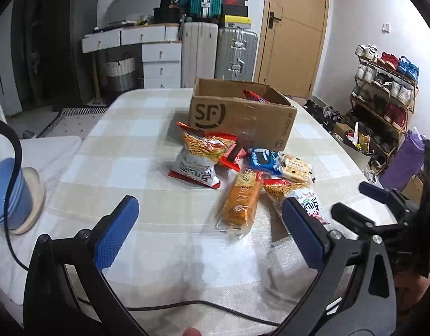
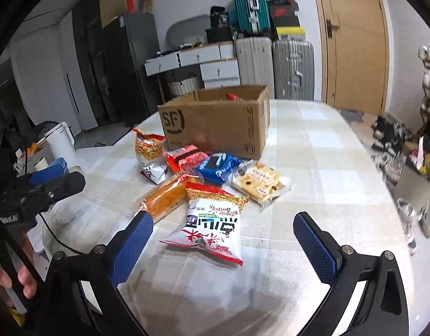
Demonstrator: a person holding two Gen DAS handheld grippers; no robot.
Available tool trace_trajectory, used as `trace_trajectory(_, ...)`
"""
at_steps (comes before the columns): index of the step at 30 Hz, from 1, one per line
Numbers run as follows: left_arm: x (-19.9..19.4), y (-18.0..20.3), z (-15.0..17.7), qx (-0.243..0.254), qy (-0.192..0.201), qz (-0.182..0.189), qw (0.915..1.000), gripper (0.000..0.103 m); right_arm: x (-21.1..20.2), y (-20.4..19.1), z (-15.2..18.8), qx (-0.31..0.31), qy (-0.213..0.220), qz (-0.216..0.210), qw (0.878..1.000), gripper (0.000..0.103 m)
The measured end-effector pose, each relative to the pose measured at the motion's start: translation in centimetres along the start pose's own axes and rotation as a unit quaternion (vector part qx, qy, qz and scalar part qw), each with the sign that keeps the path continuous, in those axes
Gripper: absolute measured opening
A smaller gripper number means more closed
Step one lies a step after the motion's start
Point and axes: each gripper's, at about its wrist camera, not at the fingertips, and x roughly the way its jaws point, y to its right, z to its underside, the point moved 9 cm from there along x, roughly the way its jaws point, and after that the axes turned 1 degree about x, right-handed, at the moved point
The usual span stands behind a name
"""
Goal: Organize snacks
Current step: 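Move both open tools back toward the snack pile, then grasp noodle-snack bag with right tool while left tool grasps cake loaf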
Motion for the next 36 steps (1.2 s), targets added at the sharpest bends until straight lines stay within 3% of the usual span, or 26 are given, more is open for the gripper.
trace_trajectory(10,3.4,1.3,-0.2,0.002,-0.024,0.009,0.9997,0.102,3.4,0.5,-0.4,0.01,-0.033,-0.005,0.999,0.103)
trace_trajectory(23,7.6,-0.1,-0.6,-0.015,-0.062,0.014,0.9978,0.102,8.5,0.7,0.5,-0.004,-0.097,-0.007,0.995,0.102)
trace_trajectory(29,11.1,0.7,0.2,0.01,-0.101,0.014,0.9947,0.102,10.4,0.1,1.0,-0.015,-0.122,-0.021,0.992,0.082)
trace_trajectory(31,12.2,1.0,0.4,0.017,-0.112,0.016,0.9934,0.102,10.4,-0.5,1.0,-0.027,-0.124,-0.031,0.991,0.063)
trace_trajectory(36,13.6,1.5,0.9,0.012,-0.127,0.035,0.9913,0.102,10.2,-1.1,1.2,-0.049,-0.129,-0.031,0.99,0.056)
